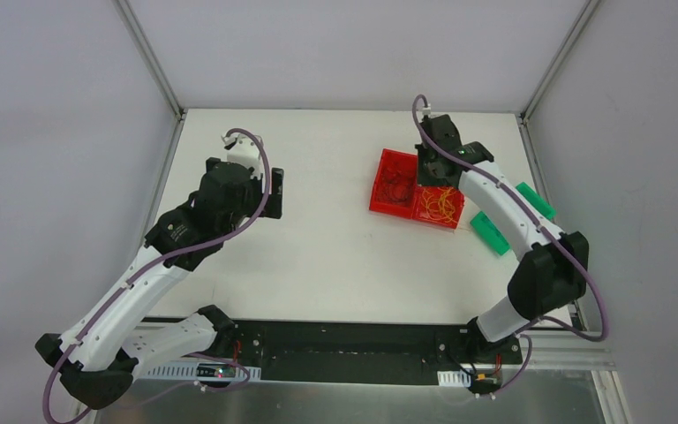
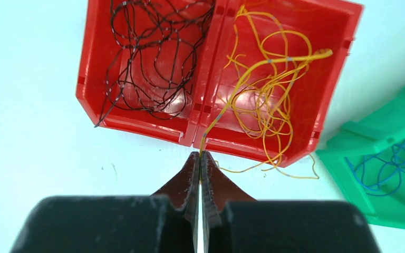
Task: Untangle the cables
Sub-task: Pick up the cable from the bin.
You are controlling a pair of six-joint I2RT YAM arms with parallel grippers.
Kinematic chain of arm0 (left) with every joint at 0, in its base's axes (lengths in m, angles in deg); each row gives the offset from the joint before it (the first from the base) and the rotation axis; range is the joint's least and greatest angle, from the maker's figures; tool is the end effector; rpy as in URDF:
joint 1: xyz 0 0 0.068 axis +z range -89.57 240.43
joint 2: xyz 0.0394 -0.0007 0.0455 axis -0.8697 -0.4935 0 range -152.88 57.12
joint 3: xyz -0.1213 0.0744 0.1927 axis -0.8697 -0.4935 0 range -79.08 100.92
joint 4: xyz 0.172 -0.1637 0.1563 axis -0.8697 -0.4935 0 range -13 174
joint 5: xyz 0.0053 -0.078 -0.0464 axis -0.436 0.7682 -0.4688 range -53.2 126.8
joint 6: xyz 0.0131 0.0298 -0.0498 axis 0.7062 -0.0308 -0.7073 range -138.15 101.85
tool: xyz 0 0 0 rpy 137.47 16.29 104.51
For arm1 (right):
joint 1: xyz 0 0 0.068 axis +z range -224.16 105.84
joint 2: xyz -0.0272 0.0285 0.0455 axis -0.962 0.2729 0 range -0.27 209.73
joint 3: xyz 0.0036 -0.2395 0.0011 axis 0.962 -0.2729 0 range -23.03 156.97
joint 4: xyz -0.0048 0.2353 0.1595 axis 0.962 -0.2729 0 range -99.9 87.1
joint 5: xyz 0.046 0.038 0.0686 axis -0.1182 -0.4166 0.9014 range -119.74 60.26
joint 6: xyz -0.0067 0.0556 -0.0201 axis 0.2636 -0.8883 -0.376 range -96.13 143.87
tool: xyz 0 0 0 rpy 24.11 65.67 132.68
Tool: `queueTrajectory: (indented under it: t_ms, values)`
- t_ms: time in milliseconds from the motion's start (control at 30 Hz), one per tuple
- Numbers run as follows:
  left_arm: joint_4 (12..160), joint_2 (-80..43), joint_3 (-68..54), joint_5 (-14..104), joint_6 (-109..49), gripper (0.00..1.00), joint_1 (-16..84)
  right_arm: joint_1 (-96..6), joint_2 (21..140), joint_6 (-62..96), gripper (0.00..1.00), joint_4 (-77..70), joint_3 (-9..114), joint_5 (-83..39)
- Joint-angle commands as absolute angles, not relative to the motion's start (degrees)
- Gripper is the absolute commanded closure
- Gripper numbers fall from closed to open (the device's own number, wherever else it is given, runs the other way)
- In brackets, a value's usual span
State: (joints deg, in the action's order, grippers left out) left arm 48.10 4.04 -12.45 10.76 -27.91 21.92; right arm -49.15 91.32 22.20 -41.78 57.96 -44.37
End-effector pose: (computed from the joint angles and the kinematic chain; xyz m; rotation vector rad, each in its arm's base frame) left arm 0.1955 -0.1310 0.3753 0.1865 1.9124 -0.1194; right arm 0.3468 0.1497 0.2641 -0.3737 2.3700 -0.0954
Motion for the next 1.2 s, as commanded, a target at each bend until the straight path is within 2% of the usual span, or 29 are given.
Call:
queueTrajectory:
  t_ms: [0,233,600,833,1033,1167]
  values:
    - [48.2,5.1,-10.4,11.4,-27.8,0.01,22.3,-51.2,85.6,19.1,1.00,-43.5,59.9,-43.3]
    - [48.1,4.9,-10.2,12.4,-28.4,0.01,22.3,-53.0,82.6,17.8,1.00,-44.5,64.4,-37.4]
    - [48.1,4.8,-10.1,13.2,-28.7,0.01,22.3,-53.3,84.8,17.2,1.00,-51.0,77.5,-38.6]
    - [48.1,4.4,-9.7,14.0,-28.9,0.01,22.3,-56.8,85.5,14.0,1.00,-48.0,78.5,-27.7]
    - [48.1,4.6,-9.3,14.1,-28.6,0.01,22.3,-56.9,92.7,14.7,1.00,-60.2,96.2,-33.4]
    - [48.0,4.5,-9.4,14.1,-28.7,0.01,22.3,-57.0,96.1,14.5,1.00,-65.3,103.1,-34.6]
